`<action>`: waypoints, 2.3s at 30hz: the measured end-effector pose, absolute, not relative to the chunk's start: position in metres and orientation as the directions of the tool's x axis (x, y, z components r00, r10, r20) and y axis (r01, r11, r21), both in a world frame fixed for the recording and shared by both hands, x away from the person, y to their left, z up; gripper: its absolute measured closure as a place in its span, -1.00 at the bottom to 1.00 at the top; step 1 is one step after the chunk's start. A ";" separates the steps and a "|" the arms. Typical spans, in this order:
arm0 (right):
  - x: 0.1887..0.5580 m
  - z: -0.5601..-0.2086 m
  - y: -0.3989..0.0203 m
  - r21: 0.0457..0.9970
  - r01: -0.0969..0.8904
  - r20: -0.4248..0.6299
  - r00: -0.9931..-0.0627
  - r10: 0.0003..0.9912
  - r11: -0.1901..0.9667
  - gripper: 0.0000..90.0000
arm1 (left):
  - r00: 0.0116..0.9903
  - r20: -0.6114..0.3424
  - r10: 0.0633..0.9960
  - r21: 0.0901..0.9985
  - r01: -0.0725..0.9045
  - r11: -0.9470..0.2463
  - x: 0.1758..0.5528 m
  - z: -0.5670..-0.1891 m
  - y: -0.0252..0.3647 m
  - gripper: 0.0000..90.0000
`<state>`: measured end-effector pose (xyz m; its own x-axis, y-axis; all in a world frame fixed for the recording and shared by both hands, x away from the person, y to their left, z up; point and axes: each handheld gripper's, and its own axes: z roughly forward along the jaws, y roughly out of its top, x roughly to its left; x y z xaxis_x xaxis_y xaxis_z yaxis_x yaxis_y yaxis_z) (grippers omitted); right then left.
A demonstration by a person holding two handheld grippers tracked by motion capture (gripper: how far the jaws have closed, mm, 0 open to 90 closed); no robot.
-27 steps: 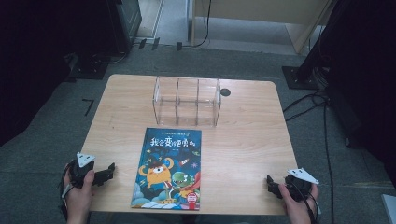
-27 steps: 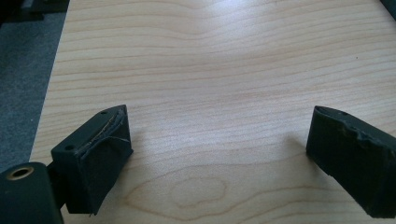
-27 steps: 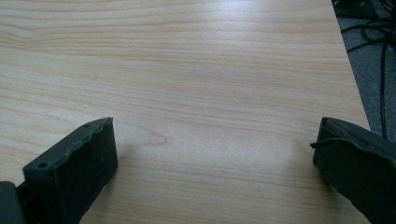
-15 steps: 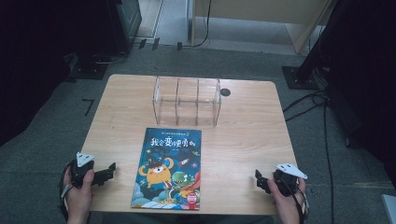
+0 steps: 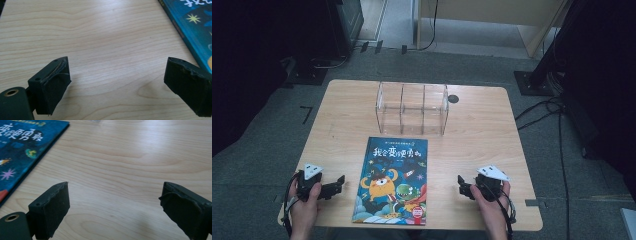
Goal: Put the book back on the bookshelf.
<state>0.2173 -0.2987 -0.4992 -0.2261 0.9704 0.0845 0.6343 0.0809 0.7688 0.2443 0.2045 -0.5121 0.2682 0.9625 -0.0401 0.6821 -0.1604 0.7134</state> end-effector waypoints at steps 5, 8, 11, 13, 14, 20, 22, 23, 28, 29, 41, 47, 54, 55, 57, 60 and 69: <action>0.223 -0.501 -0.279 0.769 0.633 0.096 -0.257 0.962 0.092 -0.82 | 0.279 -0.053 0.959 0.710 0.686 -0.160 0.244 -0.512 0.202 -0.84; 0.224 -0.503 -0.265 0.768 0.633 0.105 -0.280 0.954 0.101 -0.82 | 0.290 -0.070 0.955 0.714 0.683 -0.155 0.244 -0.512 0.197 -0.84; 0.224 -0.506 -0.252 0.765 0.634 0.113 -0.300 0.947 0.110 -0.82 | 0.310 -0.083 0.947 0.709 0.686 -0.162 0.245 -0.513 0.191 -0.84; 0.224 -0.508 -0.243 0.762 0.638 0.125 -0.317 0.940 0.113 -0.82 | 0.326 -0.102 0.940 0.707 0.688 -0.162 0.245 -0.514 0.186 -0.84; 0.224 -0.509 -0.239 0.762 0.638 0.132 -0.324 0.937 0.113 -0.82 | 0.333 -0.103 0.937 0.707 0.688 -0.167 0.245 -0.514 0.183 -0.84; 0.226 -0.515 -0.216 0.754 0.645 0.164 -0.366 0.916 0.123 -0.82 | 0.371 -0.112 0.922 0.702 0.686 -0.191 0.243 -0.515 0.169 -0.84; 0.227 -0.517 -0.210 0.751 0.648 0.172 -0.378 0.910 0.127 -0.82 | 0.381 -0.118 0.917 0.701 0.686 -0.195 0.243 -0.516 0.166 -0.84; 0.227 -0.518 -0.207 0.749 0.650 0.182 -0.382 0.906 0.123 -0.82 | 0.387 -0.114 0.915 0.701 0.684 -0.202 0.243 -0.516 0.164 -0.84; 0.229 -0.522 -0.195 0.741 0.661 0.211 -0.399 0.892 0.121 -0.81 | 0.405 -0.122 0.906 0.700 0.682 -0.211 0.241 -0.516 0.154 -0.84; 0.230 -0.523 -0.193 0.741 0.661 0.213 -0.399 0.892 0.120 -0.81 | 0.411 -0.122 0.903 0.700 0.681 -0.215 0.241 -0.516 0.152 -0.84; 0.228 -0.525 -0.175 0.759 0.645 0.246 -0.418 0.874 0.095 -0.72 | 0.478 -0.142 0.867 0.701 0.667 -0.252 0.238 -0.516 0.129 -0.84; 0.228 -0.525 -0.167 0.757 0.649 0.276 -0.427 0.861 0.079 -0.70 | 0.543 -0.204 0.815 0.704 0.659 -0.263 0.236 -0.516 0.119 -0.84; 0.226 -0.525 -0.163 0.761 0.647 0.271 -0.389 0.880 0.052 -0.50 | 0.542 -0.148 0.827 0.699 0.649 -0.301 0.234 -0.516 0.114 -0.84; 0.226 -0.525 -0.163 0.760 0.649 0.271 -0.380 0.884 0.046 -0.42 | 0.541 -0.148 0.828 0.699 0.649 -0.300 0.234 -0.516 0.114 -0.84; 0.226 -0.524 -0.166 0.756 0.654 0.287 -0.355 0.890 0.017 -0.29 | 0.541 -0.146 0.828 0.698 0.650 -0.301 0.234 -0.516 0.115 -0.82; 0.227 -0.524 -0.171 0.738 0.673 0.340 -0.304 0.890 -0.052 -0.02 | 0.531 -0.164 0.831 0.700 0.657 -0.282 0.235 -0.515 0.117 -0.77; 0.227 -0.522 -0.179 0.724 0.676 0.401 -0.250 0.881 -0.137 0.28 | 0.525 -0.161 0.836 0.705 0.654 -0.275 0.234 -0.515 0.118 -0.68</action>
